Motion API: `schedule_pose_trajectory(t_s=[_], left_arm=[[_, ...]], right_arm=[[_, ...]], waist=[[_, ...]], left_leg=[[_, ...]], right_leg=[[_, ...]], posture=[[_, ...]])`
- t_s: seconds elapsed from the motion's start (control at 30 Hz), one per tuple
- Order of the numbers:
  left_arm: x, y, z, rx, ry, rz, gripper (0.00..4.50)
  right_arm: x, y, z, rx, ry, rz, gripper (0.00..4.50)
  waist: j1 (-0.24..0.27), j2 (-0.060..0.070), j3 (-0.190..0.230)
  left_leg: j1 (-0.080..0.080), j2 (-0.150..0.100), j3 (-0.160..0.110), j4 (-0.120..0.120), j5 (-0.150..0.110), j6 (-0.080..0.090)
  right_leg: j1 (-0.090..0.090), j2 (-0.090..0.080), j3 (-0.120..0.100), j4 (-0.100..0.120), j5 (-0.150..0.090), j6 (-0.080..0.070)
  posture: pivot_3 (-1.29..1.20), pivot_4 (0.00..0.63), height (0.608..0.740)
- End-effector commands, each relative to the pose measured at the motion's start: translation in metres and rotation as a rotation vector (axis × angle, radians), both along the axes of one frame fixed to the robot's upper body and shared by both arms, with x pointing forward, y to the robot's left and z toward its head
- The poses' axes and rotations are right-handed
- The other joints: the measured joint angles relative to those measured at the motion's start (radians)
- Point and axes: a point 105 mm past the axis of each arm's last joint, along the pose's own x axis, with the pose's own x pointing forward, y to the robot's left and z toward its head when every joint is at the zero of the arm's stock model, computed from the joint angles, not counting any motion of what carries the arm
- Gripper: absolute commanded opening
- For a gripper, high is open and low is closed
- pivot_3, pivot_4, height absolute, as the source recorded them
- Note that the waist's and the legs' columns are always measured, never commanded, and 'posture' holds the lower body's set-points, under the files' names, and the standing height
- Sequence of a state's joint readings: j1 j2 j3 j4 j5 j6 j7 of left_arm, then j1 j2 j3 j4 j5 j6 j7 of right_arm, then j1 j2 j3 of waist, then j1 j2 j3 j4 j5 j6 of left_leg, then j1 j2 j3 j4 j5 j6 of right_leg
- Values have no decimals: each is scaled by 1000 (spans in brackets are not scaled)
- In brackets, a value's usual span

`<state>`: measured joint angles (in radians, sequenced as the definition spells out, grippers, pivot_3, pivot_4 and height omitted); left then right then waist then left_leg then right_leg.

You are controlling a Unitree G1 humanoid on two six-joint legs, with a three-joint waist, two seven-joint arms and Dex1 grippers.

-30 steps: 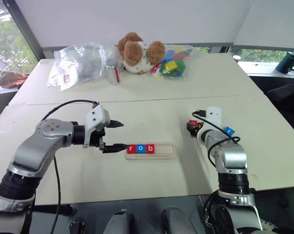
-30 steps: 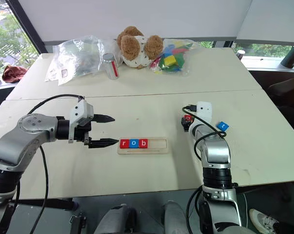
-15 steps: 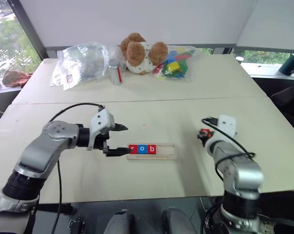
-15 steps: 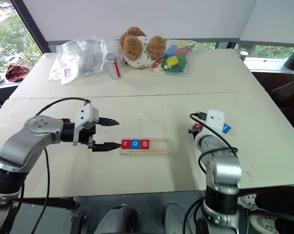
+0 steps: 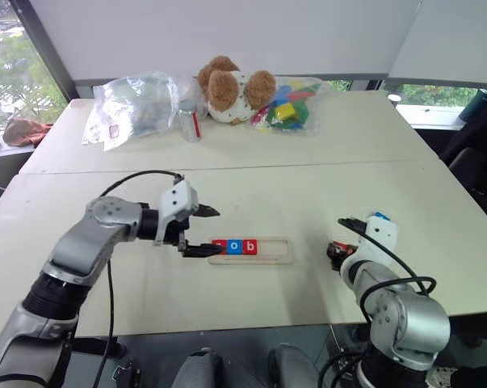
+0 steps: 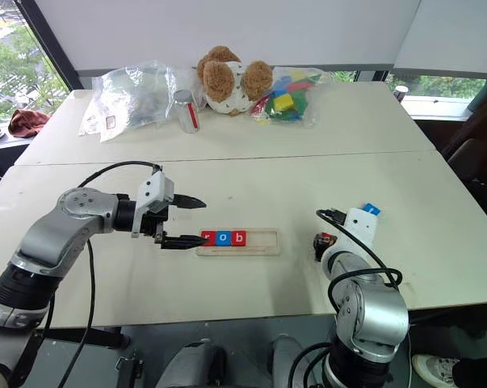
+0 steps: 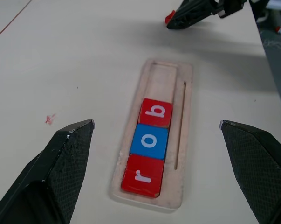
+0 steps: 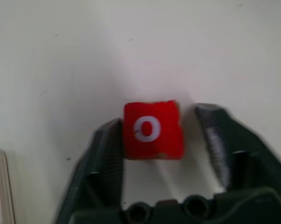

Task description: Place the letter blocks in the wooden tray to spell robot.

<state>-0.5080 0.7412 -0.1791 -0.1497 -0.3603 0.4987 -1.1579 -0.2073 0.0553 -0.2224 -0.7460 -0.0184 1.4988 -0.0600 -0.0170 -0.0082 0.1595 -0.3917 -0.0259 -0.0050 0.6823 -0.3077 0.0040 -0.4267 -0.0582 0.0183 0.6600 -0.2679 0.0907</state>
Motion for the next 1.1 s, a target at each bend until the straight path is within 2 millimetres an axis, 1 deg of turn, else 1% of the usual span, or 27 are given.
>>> schedule_pose_trajectory(t_s=[0.03,0.07,0.13,0.17,0.2,0.23,0.3,0.33,0.37,0.43,0.47,0.53,0.6,0.7,0.83,0.97,1.03,1.07,1.1], left_arm=[[2,5,8,18,-48,-3,4500],[2,8,8,22,-48,0,4500],[2,15,9,39,-49,3,4500],[1,19,11,45,-45,-1,4500],[0,21,13,47,-39,-10,4500],[-1,23,15,46,-32,-17,4500],[-6,24,19,44,-13,-47,4500],[-10,24,22,46,-1,-68,4500],[-13,24,24,50,7,-88,4500],[-18,24,26,66,10,-117,4500],[-20,24,27,73,6,-126,4500],[-24,24,27,86,5,-139,4500],[-29,25,24,111,5,-149,4500],[-34,22,22,112,-1,-145,4500],[-33,20,22,90,-14,-118,4500],[-32,18,16,103,-17,-112,4500],[-36,16,12,107,-6,-131,4500],[-37,15,11,108,-3,-137,4500],[-36,15,11,106,-5,-133,4500]], right_arm=[[2,-6,9,-25,-30,4,4456],[3,-8,15,-33,-46,10,4456],[7,-15,34,-80,-98,49,4456],[12,-17,45,-99,-129,99,4456],[18,-18,56,-137,-159,175,4456],[23,-18,62,-158,-171,240,4456],[30,-12,69,-139,-188,455,4456],[30,-10,70,-134,-189,592,4456],[26,-9,69,-133,-193,740,4456],[12,-15,63,-158,-188,1011,4456],[6,-24,57,-170,-166,1107,4456],[1,-43,43,-254,-116,1224,4456],[4,-56,32,-324,-84,1277,4456],[13,-66,25,-341,-86,1296,4456],[20,-68,17,-340,-93,1311,4456],[24,-66,8,-329,-94,1326,4456],[23,-62,4,-307,-95,1341,3925],[23,-60,3,-300,-94,1347,3575],[22,-59,2,-299,-92,1352,3091]], waist=[[1,0,0],[2,0,0],[1,0,0],[1,0,0],[0,1,1],[0,1,1],[0,1,1],[1,0,1],[3,0,1],[7,0,1],[7,0,1],[4,0,2],[-3,-1,2],[-5,-1,2],[4,-1,2],[8,-1,2],[6,-1,2],[6,-1,2],[6,-1,2]], left_leg=[[0,0,0,0,0,0],[0,0,0,0,0,0],[0,0,0,0,0,0],[0,0,1,0,0,0],[0,0,0,0,0,0],[0,0,1,0,0,0],[0,1,0,0,0,0],[0,1,0,-1,0,1],[0,2,-1,-1,-1,1],[-1,2,-1,-2,-2,3],[-1,2,-2,-2,-3,5],[-1,2,0,-2,-4,8],[0,1,2,0,-5,8],[2,1,5,1,-5,8],[2,2,3,1,-4,7],[1,2,2,1,-4,7],[1,1,2,1,-4,7],[1,1,2,1,-4,7],[1,1,2,1,-4,7]], right_leg=[[0,0,0,0,0,0],[0,0,0,-1,0,0],[0,0,0,-1,0,0],[0,0,0,-2,0,0],[0,0,-1,-2,0,0],[0,0,-1,-2,0,0],[1,0,-1,-3,0,0],[2,0,-2,-4,0,0],[3,1,-2,-6,0,0],[5,2,-3,-10,0,0],[6,2,-3,-12,0,0],[7,2,-3,-14,-1,1],[8,0,-2,-14,-1,2],[8,-2,1,-13,0,2],[8,-1,1,-10,-1,2],[8,-2,0,-11,-1,2],[8,-3,0,-11,-1,2],[8,-3,0,-11,-1,2],[8,-3,0,-11,0,2]], posture=[[0,150,740],[0,150,740],[0,150,740],[0,150,740],[0,150,740],[0,150,740],[0,150,740],[0,150,740],[0,150,740],[0,150,740],[0,150,740],[0,150,740],[0,150,740],[0,150,740],[0,150,740],[0,150,740],[0,150,740],[0,150,740],[0,150,740]])
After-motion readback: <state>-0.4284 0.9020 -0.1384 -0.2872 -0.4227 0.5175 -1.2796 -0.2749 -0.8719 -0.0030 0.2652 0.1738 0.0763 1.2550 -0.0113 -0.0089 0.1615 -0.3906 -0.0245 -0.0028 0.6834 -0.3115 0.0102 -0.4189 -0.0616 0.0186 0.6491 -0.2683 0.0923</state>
